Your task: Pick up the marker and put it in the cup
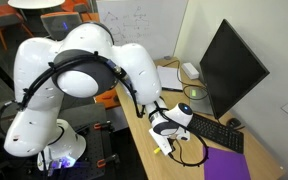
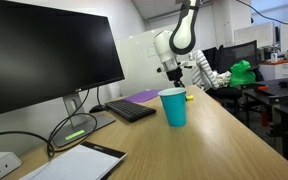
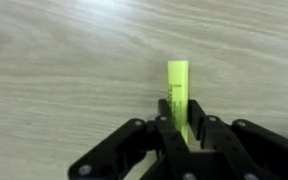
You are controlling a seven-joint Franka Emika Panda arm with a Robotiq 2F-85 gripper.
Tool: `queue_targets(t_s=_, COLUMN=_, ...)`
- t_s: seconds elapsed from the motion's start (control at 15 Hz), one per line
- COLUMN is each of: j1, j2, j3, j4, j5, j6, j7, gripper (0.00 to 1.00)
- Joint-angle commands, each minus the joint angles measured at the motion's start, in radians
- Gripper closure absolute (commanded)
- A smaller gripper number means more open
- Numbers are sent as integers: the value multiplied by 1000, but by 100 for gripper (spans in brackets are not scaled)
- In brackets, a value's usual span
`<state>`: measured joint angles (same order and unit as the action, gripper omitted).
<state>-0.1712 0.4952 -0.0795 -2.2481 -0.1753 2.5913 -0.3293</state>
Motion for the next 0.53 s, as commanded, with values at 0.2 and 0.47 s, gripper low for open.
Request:
queue_targets(t_s=0.2, j1=25, j2=-29, j3=-12, j4=52, j5=28, j6=-289, j7=113, gripper=95)
queue_targets(t_s=0.47, j1=-6, j2=-33, j3=28, j4=166, j5=183, j6=-564, j7=125, gripper=95)
